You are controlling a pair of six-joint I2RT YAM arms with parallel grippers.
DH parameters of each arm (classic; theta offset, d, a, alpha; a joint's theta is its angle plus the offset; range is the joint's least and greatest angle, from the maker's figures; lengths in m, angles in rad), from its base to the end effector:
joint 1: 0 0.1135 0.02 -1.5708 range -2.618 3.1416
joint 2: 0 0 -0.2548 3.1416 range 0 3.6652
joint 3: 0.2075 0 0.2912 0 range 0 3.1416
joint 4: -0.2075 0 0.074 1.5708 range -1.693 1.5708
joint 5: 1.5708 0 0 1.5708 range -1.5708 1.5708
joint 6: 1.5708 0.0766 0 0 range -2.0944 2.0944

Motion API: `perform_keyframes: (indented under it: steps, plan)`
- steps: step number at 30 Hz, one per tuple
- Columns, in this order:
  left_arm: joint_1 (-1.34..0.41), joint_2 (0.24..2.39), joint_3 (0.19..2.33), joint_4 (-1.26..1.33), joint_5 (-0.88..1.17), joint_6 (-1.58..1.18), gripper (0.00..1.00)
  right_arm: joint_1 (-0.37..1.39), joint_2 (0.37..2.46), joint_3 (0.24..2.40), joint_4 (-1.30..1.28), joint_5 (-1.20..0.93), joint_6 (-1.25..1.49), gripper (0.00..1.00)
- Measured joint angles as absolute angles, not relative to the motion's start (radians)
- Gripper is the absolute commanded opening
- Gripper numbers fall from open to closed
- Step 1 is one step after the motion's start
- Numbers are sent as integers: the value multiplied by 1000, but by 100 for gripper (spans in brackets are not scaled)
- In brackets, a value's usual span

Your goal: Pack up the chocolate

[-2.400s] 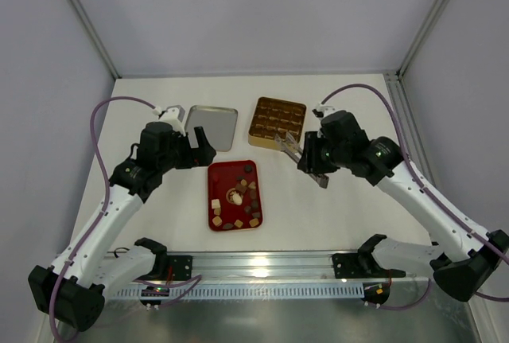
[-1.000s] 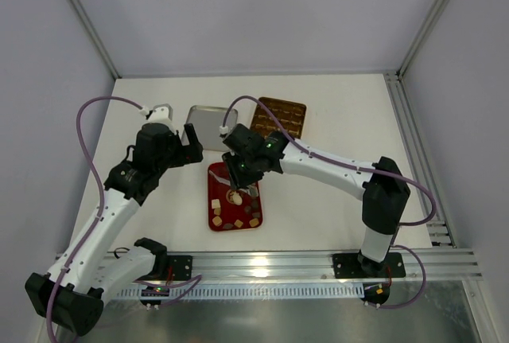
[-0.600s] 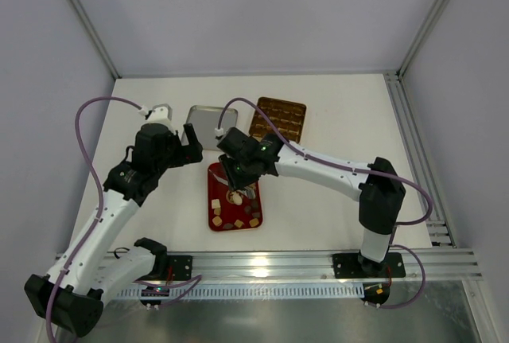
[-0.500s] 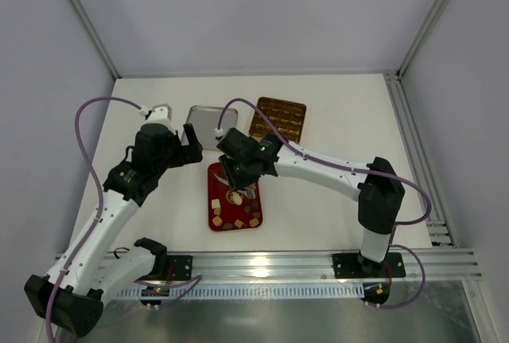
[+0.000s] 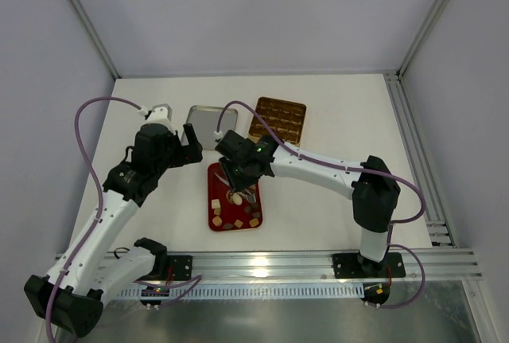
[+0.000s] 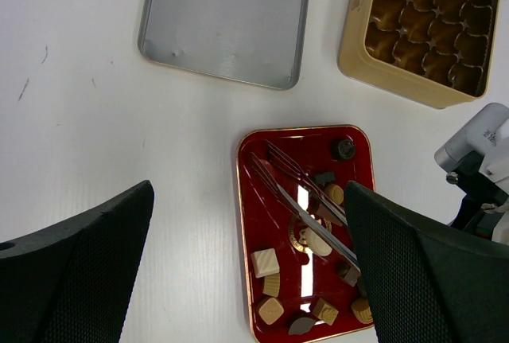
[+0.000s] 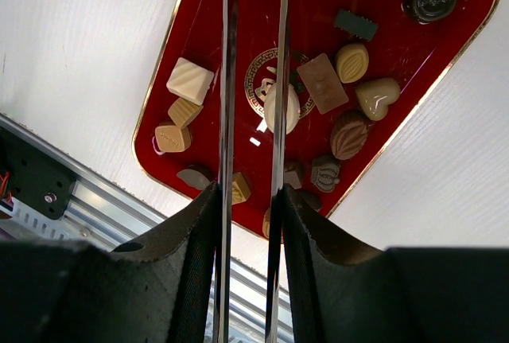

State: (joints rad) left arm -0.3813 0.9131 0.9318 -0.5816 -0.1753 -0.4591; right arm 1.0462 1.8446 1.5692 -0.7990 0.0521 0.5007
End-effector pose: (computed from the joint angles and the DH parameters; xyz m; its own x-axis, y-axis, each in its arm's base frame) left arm 0.2597 -0.0897 0.3007 -0.5457 -0.2513 -0.7994 -0.0137 0.9565 -0.2913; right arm 0.2294 0.3884 0.2067 -0.7953 -0.4172 -0.4398 -0.5359 0.8230 0.1885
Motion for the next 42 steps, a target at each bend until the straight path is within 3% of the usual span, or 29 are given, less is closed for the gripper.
perform_keyframes:
  steps: [12, 42]
  plan:
    - [-381, 908, 932, -582, -175, -459, 100, 1046, 1847, 1569, -804, 57, 500, 30]
    - [-381, 907, 932, -582, -176, -459, 100, 985, 1713, 1505, -829, 1, 503, 30]
